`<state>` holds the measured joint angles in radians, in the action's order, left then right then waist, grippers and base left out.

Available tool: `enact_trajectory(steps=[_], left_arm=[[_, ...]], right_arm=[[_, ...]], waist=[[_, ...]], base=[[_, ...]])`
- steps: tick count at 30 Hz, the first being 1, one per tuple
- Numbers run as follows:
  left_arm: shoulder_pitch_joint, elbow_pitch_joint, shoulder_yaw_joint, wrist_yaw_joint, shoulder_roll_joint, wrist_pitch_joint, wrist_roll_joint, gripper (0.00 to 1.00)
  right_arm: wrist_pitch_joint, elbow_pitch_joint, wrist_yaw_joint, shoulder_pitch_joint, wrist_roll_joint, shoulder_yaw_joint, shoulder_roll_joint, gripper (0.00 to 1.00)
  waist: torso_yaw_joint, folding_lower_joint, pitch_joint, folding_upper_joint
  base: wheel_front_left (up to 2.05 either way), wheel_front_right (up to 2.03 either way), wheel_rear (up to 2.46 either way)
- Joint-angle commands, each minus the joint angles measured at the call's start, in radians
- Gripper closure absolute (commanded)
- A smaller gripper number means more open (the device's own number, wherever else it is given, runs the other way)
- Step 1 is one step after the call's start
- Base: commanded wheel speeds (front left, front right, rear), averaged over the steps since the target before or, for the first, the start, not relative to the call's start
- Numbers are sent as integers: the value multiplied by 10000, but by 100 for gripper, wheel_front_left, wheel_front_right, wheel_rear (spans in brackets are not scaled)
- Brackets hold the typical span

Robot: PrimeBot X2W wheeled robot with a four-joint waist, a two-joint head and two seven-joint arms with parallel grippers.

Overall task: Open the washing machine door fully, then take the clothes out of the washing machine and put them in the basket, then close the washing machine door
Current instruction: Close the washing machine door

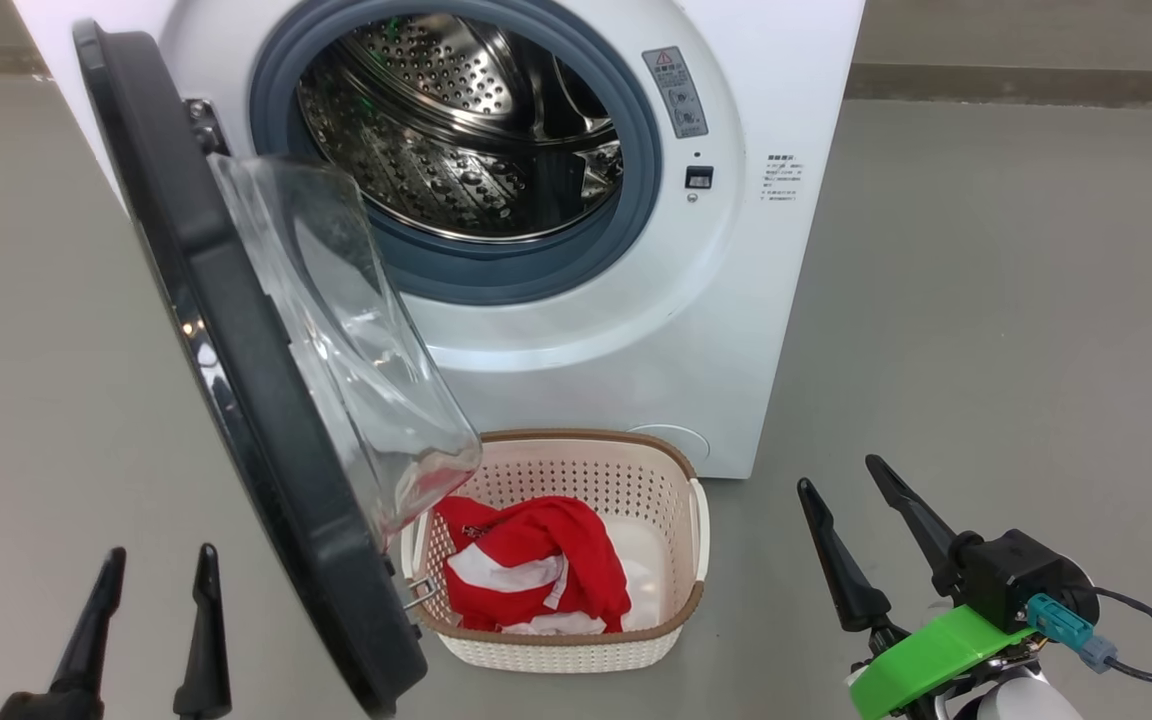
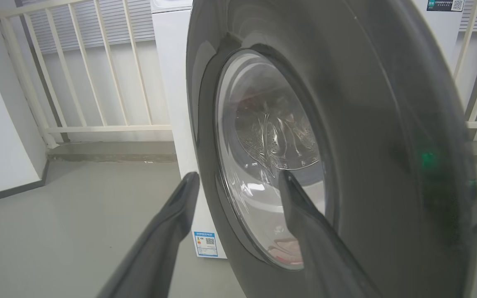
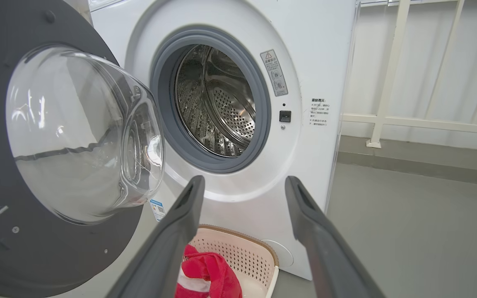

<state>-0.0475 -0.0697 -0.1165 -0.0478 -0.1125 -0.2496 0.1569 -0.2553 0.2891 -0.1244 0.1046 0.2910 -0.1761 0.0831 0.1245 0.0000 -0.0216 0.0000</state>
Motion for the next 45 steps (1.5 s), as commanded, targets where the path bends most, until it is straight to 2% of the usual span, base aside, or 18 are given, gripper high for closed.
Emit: enact_trajectory(steps=[1, 11, 33, 34, 35, 36, 39, 41, 45], left_arm=[[111, 162, -415, -104, -87, -121, -138, 0], [140, 87, -643, -307, 284, -121, -346, 0], [244, -31, -908, -572, 470, -122, -771, 0], [254, -81, -895, -590, 468, -122, -766, 56], [254, -81, -895, -590, 468, -122, -766, 56], [280, -136, -882, -608, 457, -122, -758, 100], [461, -98, -879, -650, 498, -122, -402, 100], [673, -25, -1015, -682, 548, -122, 314, 100], [1191, -144, -1436, -751, 606, -81, 2778, 100]], right_arm=[[-65, -271, -63, 228, 12, -195, -41, 0], [-65, -287, -63, 313, 28, -172, -82, 0], [-65, -294, -63, 302, 29, -109, -114, 0], [-65, -296, -63, 297, 29, -103, -116, 0], [-65, -296, -63, 297, 29, -103, -116, 0], [-65, -296, -63, 291, 28, -94, -118, 0], [-65, -293, -63, 267, 21, -63, -123, 0], [-65, -291, -63, 255, 16, -54, -126, 0], [-65, -268, -63, 247, 19, -68, -132, 0]], waist=[[-18, 0, 30, 0], [-96, 0, 129, 0], [-93, 0, 123, 0], [-90, 0, 125, 0], [-90, 0, 125, 0], [-85, 0, 126, 0], [-51, 0, 115, 0], [-37, 0, 116, 0], [-43, 0, 90, 0]], base=[[0, 0, 0], [0, 0, 0], [0, 0, 0], [0, 0, 0], [0, 0, 0], [0, 0, 0], [0, 0, 0], [0, 0, 0], [0, 0, 0]])
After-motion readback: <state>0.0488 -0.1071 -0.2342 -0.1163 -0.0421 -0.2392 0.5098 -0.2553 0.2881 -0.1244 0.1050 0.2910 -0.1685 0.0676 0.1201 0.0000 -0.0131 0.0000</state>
